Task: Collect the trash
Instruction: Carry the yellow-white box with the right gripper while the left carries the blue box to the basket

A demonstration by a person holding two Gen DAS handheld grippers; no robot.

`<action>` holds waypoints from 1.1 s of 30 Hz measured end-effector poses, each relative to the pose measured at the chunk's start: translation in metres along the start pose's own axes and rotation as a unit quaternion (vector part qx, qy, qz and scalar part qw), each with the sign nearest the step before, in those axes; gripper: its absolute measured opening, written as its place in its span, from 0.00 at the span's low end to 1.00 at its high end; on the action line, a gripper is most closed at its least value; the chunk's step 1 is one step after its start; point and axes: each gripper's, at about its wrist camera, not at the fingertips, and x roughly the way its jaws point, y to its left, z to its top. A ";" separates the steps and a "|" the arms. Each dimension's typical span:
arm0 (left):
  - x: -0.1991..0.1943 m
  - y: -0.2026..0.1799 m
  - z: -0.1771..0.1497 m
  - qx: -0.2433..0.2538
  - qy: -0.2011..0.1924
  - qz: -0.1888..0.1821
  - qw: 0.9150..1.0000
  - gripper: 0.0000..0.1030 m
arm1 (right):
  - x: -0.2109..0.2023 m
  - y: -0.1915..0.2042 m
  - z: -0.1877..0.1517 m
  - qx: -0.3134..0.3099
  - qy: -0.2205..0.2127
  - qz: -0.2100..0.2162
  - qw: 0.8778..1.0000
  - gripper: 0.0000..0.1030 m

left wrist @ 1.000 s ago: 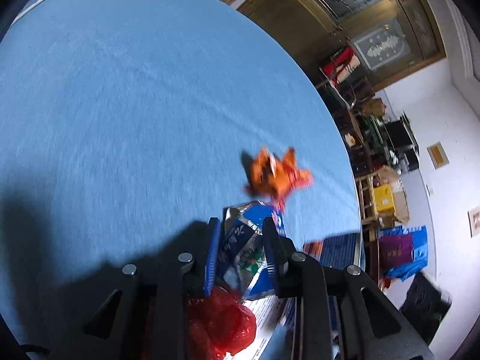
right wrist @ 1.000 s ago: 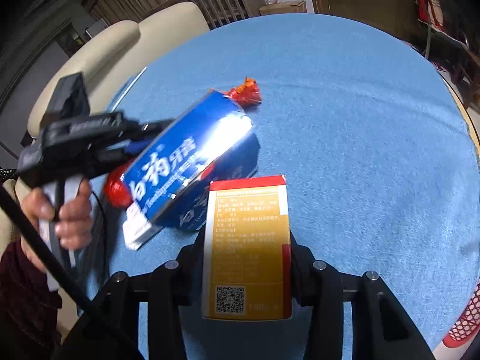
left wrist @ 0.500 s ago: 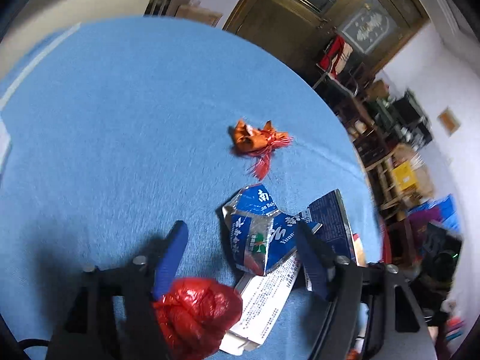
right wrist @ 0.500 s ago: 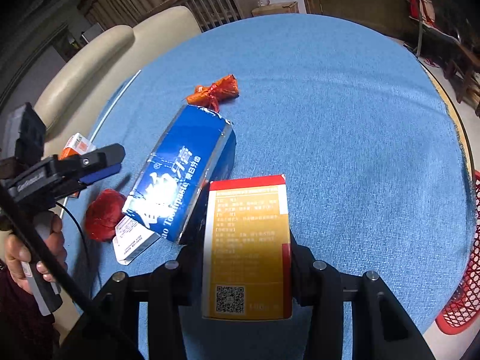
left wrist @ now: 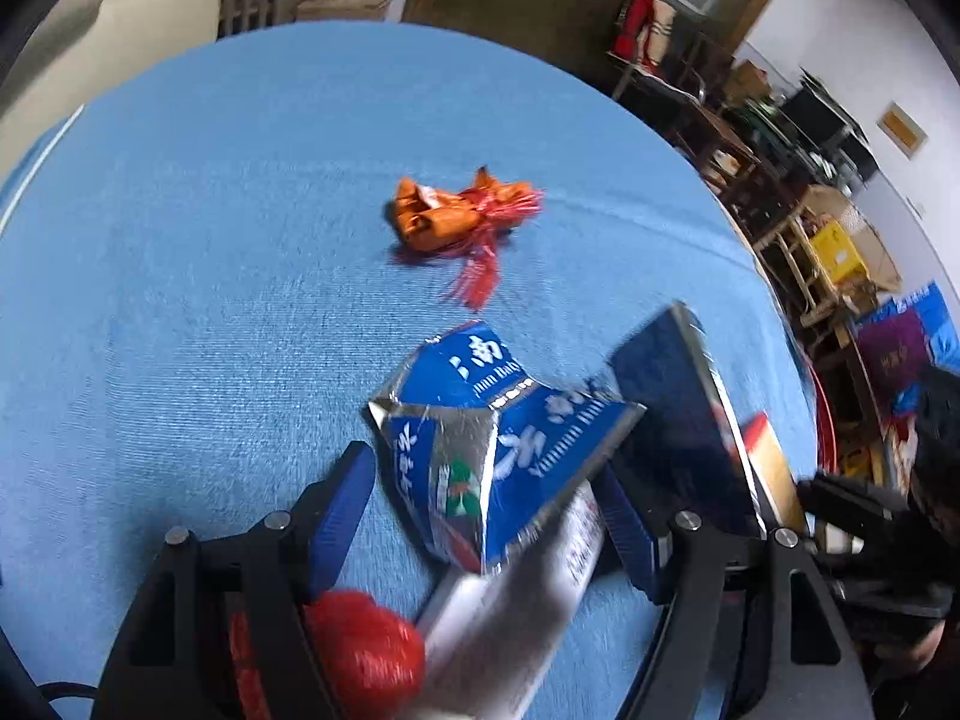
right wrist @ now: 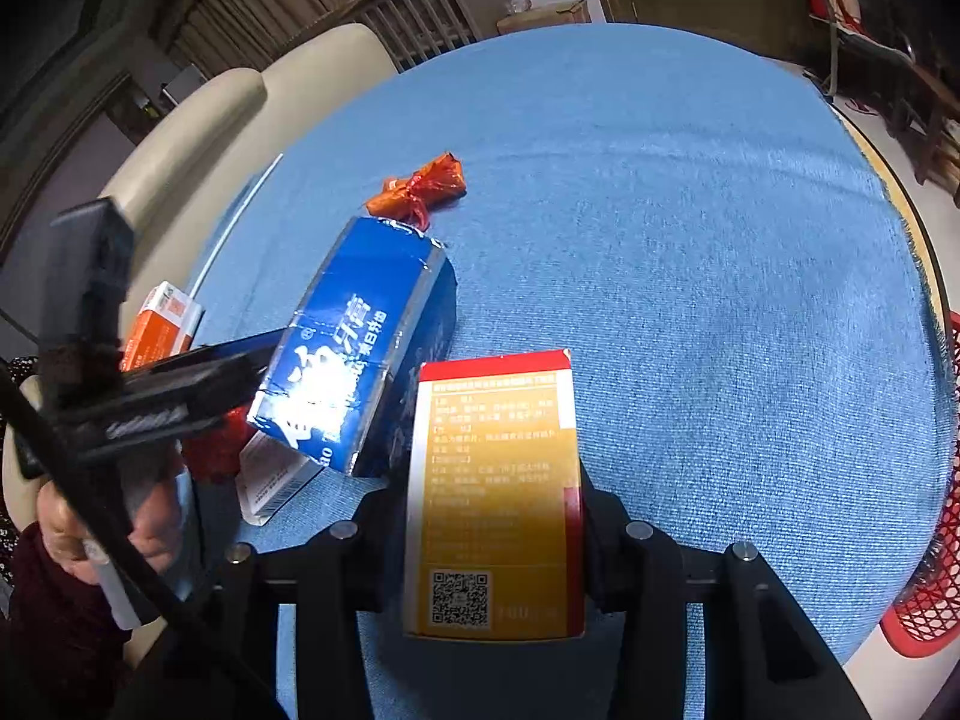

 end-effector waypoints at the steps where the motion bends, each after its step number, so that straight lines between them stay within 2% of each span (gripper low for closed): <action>1: 0.000 0.001 0.000 -0.004 -0.003 0.001 1.000 0.72 | -0.001 0.000 -0.001 0.000 0.000 0.001 1.000 0.46; 3: 0.002 0.004 0.002 -0.011 -0.018 -0.002 1.000 0.71 | -0.001 0.000 -0.001 -0.001 -0.001 0.002 1.000 0.46; 4: 0.001 0.005 0.002 -0.014 -0.021 -0.006 1.000 0.66 | -0.002 0.001 -0.001 -0.002 -0.001 0.002 1.000 0.46; 5: 0.001 0.006 0.002 -0.015 -0.026 -0.006 1.000 0.54 | -0.002 0.001 0.000 -0.004 -0.002 0.002 1.000 0.46; 6: 0.002 0.007 0.002 -0.010 -0.027 -0.005 1.000 0.47 | -0.002 0.002 -0.001 -0.005 -0.003 0.002 1.000 0.46; 8: 0.000 0.007 -0.001 -0.005 -0.033 0.002 0.999 0.44 | -0.003 0.003 -0.002 -0.009 -0.005 0.000 1.000 0.46; 11: -0.005 0.009 -0.003 -0.012 -0.053 -0.005 0.999 0.42 | -0.004 0.004 -0.003 -0.014 -0.011 -0.002 1.000 0.46; 18: -0.047 0.008 -0.017 -0.002 -0.105 0.037 0.994 0.42 | -0.015 0.005 -0.004 -0.018 -0.034 -0.006 0.999 0.46; 20: -0.065 0.000 -0.023 0.010 -0.124 0.053 0.991 0.42 | -0.022 0.005 -0.004 -0.020 -0.046 -0.006 0.999 0.46; 26: -0.104 -0.033 -0.033 0.057 -0.171 0.067 0.981 0.42 | -0.050 -0.006 -0.010 -0.015 -0.090 -0.011 0.996 0.46; 33: -0.127 -0.079 -0.047 0.110 -0.194 0.065 0.973 0.42 | -0.093 -0.030 -0.022 0.007 -0.150 -0.021 0.988 0.46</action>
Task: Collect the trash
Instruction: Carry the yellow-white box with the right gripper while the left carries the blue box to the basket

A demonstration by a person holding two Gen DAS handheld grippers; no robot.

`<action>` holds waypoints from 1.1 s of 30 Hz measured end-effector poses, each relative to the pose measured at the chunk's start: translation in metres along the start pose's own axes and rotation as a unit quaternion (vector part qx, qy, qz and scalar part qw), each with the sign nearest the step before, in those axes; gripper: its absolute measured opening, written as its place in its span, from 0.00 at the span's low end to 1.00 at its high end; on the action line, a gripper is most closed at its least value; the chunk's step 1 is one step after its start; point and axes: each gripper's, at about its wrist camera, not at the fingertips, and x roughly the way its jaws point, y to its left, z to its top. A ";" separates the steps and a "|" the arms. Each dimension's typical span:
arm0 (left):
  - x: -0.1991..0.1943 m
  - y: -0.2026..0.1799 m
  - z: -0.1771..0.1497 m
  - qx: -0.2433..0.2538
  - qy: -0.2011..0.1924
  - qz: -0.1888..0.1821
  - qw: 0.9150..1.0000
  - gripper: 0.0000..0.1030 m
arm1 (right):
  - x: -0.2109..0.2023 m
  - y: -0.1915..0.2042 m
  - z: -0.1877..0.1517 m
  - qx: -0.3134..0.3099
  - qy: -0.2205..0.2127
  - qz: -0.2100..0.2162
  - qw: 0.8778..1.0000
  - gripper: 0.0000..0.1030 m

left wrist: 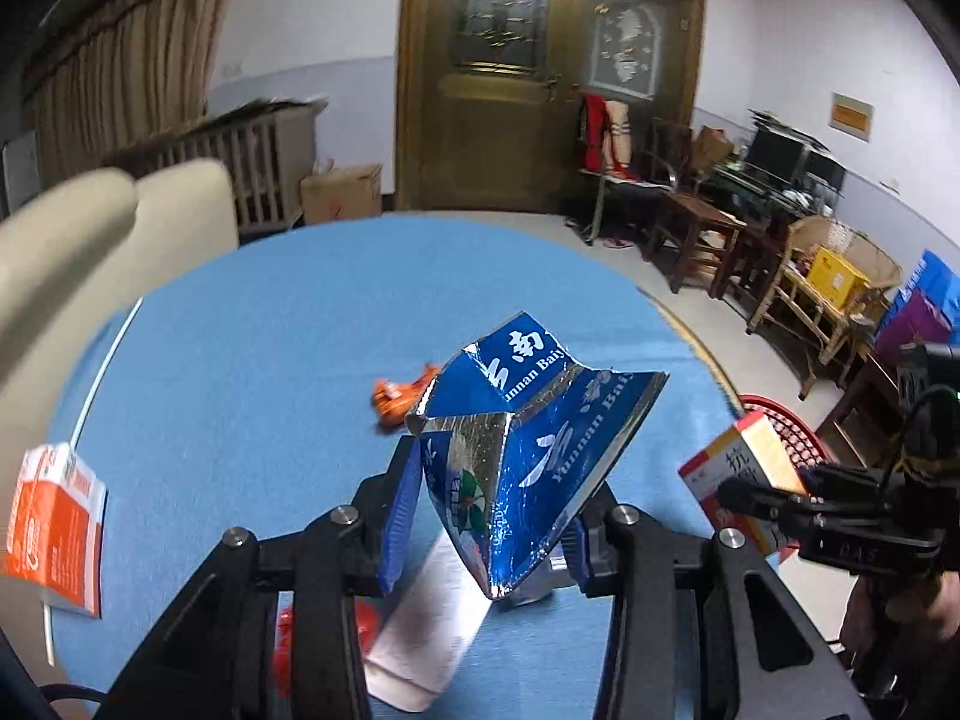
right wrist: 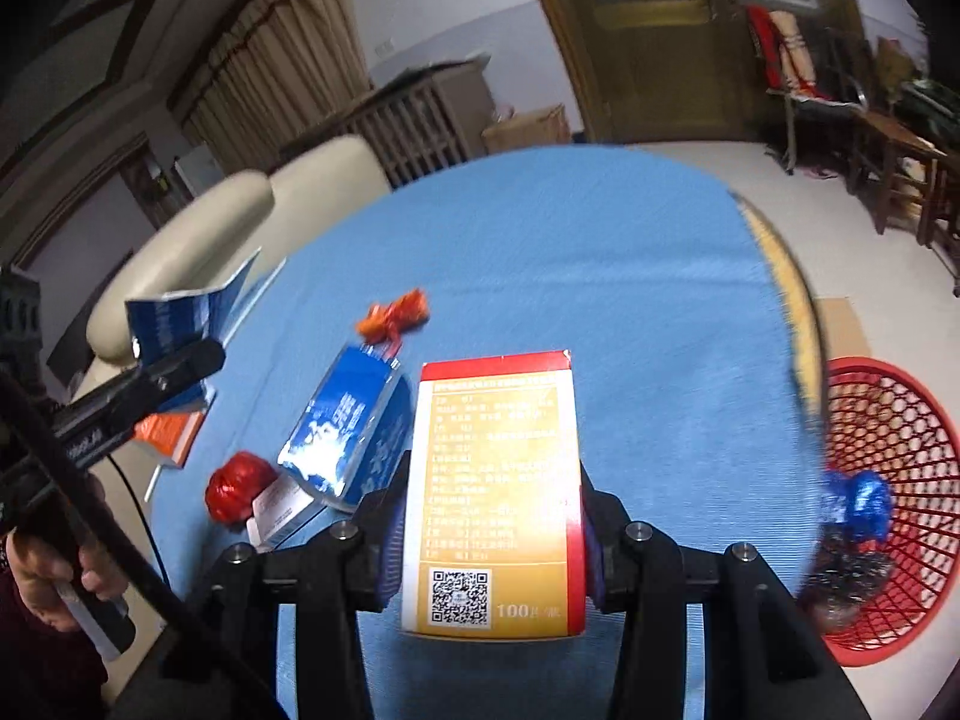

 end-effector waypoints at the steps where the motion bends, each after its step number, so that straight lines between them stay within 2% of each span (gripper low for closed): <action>1: -0.003 -0.006 0.001 0.007 -0.002 -0.002 1.000 0.42 | -0.006 -0.004 0.000 0.002 -0.008 -0.003 1.000 0.46; 7: -0.004 -0.047 0.013 0.041 -0.007 -0.029 0.999 0.42 | -0.046 -0.037 -0.006 0.028 -0.042 -0.025 0.998 0.46; 12: 0.001 -0.077 0.024 0.053 -0.001 -0.070 0.996 0.42 | -0.068 -0.063 -0.015 0.054 -0.053 -0.040 0.996 0.46; 17: 0.003 -0.103 0.027 0.069 0.006 -0.092 0.993 0.42 | -0.084 -0.087 -0.026 0.078 -0.063 -0.051 0.994 0.46; 22: 0.006 -0.127 0.029 0.089 0.016 -0.099 0.991 0.42 | -0.091 -0.107 -0.031 0.102 -0.069 -0.055 0.991 0.46; 33: 0.017 -0.149 0.032 0.108 0.030 -0.099 0.989 0.42 | -0.098 -0.129 -0.033 0.131 -0.080 -0.057 0.986 0.46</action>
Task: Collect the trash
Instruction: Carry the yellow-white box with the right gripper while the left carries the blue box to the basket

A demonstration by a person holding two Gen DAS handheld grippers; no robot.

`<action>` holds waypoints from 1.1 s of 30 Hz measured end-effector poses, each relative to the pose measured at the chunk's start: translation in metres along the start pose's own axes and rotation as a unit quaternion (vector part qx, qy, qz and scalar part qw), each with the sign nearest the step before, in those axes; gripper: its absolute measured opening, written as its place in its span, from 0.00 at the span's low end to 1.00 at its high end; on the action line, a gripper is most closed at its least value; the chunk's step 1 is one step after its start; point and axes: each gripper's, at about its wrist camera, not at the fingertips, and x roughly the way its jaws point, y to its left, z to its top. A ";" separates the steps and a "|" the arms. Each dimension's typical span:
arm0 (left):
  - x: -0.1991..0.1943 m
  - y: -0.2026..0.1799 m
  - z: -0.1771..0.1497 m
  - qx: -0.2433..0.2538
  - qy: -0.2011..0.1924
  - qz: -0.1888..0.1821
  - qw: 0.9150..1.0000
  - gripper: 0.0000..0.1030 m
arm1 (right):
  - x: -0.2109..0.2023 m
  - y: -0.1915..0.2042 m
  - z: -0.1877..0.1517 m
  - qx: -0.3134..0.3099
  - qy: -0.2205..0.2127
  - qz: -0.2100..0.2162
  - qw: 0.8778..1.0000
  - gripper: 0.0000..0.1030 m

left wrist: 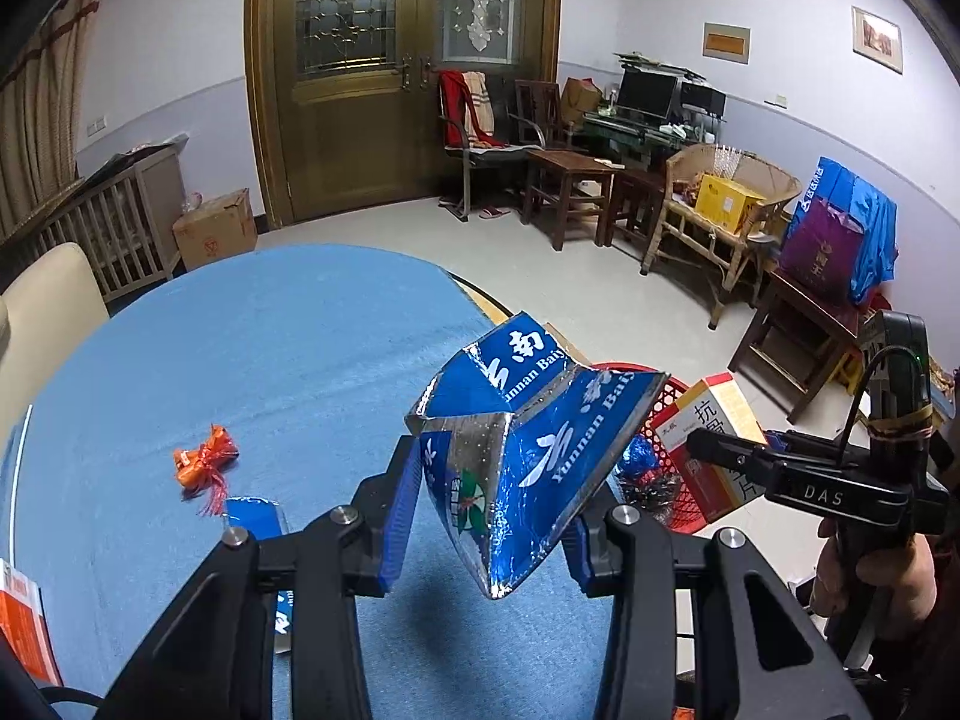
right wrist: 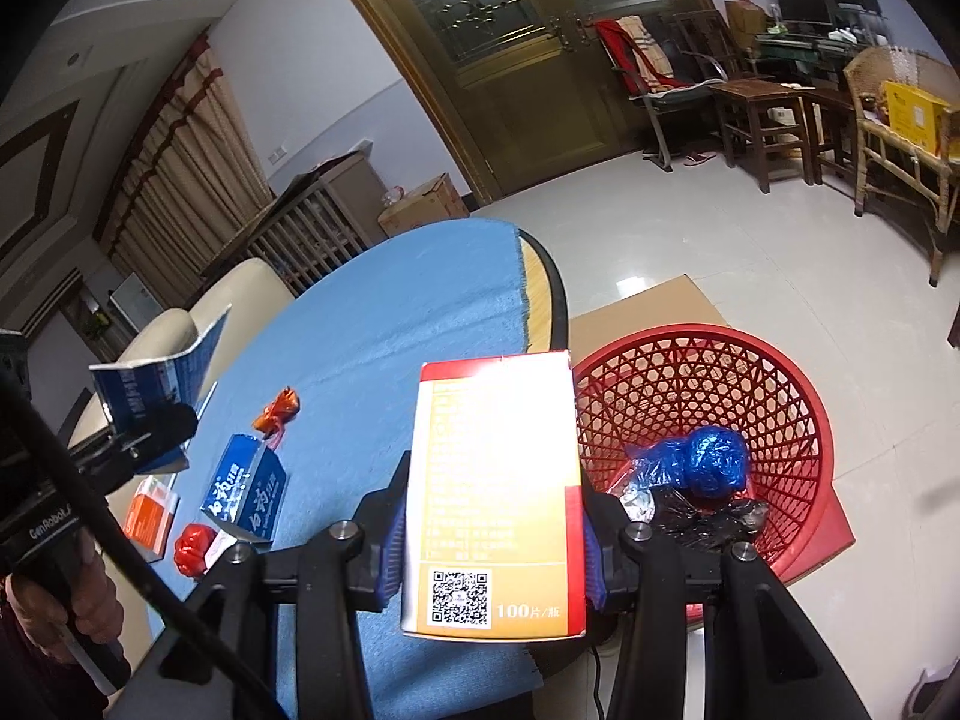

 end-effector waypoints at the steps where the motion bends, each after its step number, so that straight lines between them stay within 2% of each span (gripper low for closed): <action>1: 0.002 0.001 0.000 0.001 0.001 0.000 1.000 0.42 | 0.000 -0.001 0.000 0.001 0.000 -0.001 1.000 0.46; 9: 0.009 -0.003 0.005 0.011 0.002 -0.014 1.000 0.42 | -0.001 -0.010 -0.001 0.008 0.002 -0.007 1.000 0.46; 17: 0.023 -0.025 0.024 0.034 0.003 -0.038 0.999 0.42 | -0.019 -0.035 -0.002 0.031 -0.015 -0.031 0.999 0.46; 23: 0.037 -0.063 0.054 0.064 -0.009 -0.067 0.996 0.42 | -0.052 -0.062 -0.003 0.059 -0.049 -0.064 0.995 0.46; 30: 0.037 -0.118 0.079 0.107 -0.036 -0.107 0.988 0.42 | -0.091 -0.086 -0.003 0.095 -0.091 -0.094 0.987 0.46; 33: 0.036 -0.127 0.081 0.127 -0.040 -0.093 0.987 0.42 | -0.098 -0.090 -0.002 0.100 -0.097 -0.098 0.985 0.46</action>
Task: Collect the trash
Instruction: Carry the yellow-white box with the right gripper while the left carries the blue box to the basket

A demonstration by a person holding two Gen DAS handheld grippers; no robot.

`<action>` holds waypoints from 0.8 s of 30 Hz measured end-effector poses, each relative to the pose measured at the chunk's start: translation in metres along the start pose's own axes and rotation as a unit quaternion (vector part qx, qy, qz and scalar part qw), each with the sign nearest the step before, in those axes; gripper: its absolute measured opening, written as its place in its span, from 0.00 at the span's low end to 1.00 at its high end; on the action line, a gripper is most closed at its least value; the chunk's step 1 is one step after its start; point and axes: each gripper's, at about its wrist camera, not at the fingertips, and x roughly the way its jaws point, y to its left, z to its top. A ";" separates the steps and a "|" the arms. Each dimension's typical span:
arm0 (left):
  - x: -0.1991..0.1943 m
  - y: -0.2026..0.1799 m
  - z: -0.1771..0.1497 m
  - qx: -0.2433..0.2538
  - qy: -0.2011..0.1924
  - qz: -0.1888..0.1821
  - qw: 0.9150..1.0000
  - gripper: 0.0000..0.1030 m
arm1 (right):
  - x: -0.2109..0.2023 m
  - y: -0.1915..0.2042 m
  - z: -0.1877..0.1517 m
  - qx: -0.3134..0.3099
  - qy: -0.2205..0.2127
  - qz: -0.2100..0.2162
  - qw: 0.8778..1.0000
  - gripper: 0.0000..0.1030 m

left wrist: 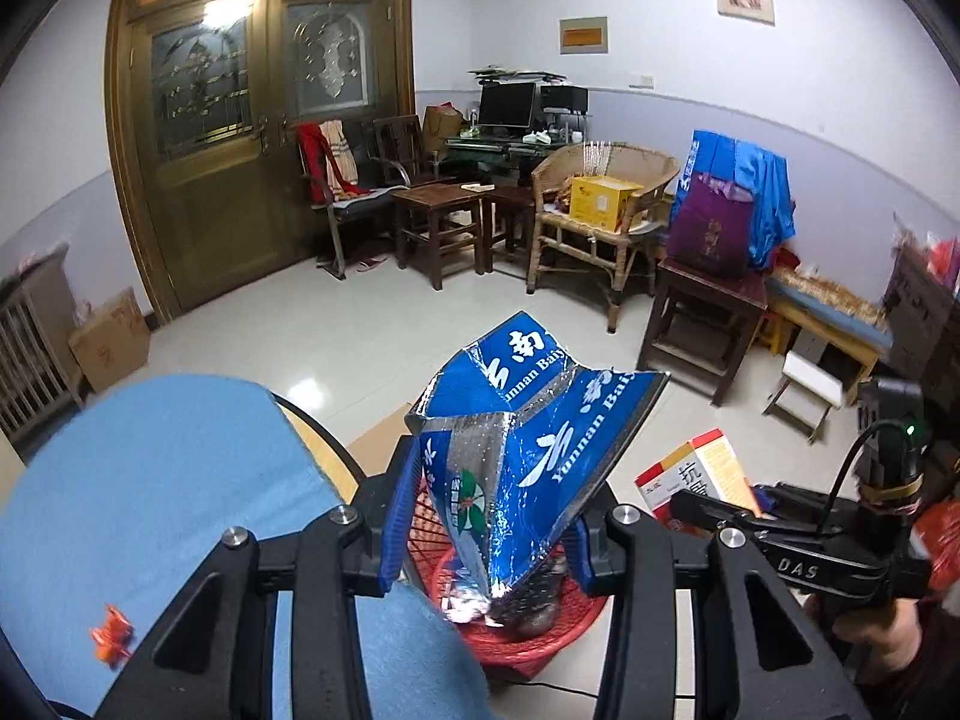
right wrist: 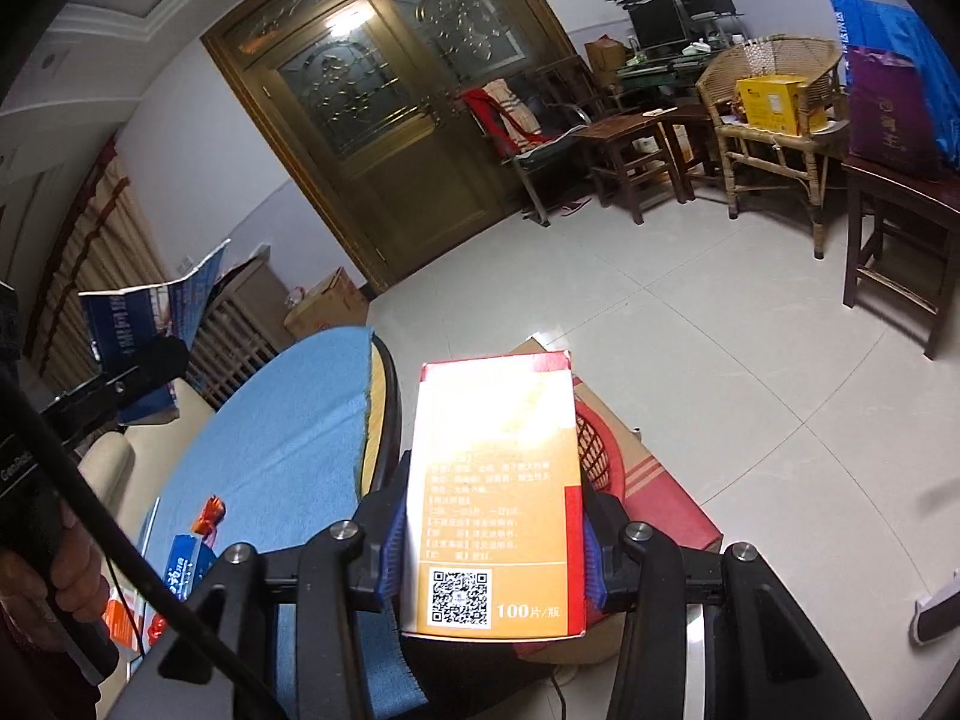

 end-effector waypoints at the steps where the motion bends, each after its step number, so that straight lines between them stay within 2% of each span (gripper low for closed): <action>1: 0.001 -0.001 0.000 0.005 0.004 0.007 1.000 0.42 | 0.000 0.000 0.000 0.001 0.001 0.001 1.000 0.46; 8: 0.014 0.011 -0.012 -0.001 0.044 0.048 0.998 0.42 | 0.012 0.017 -0.009 -0.011 0.018 0.015 1.000 0.46; 17: 0.012 0.011 -0.020 0.011 0.042 0.069 0.997 0.43 | 0.022 0.025 -0.008 -0.018 0.025 0.023 0.999 0.46; 24: 0.019 0.006 -0.021 0.012 0.049 0.068 0.996 0.43 | 0.027 0.020 -0.006 -0.016 0.031 0.022 0.999 0.46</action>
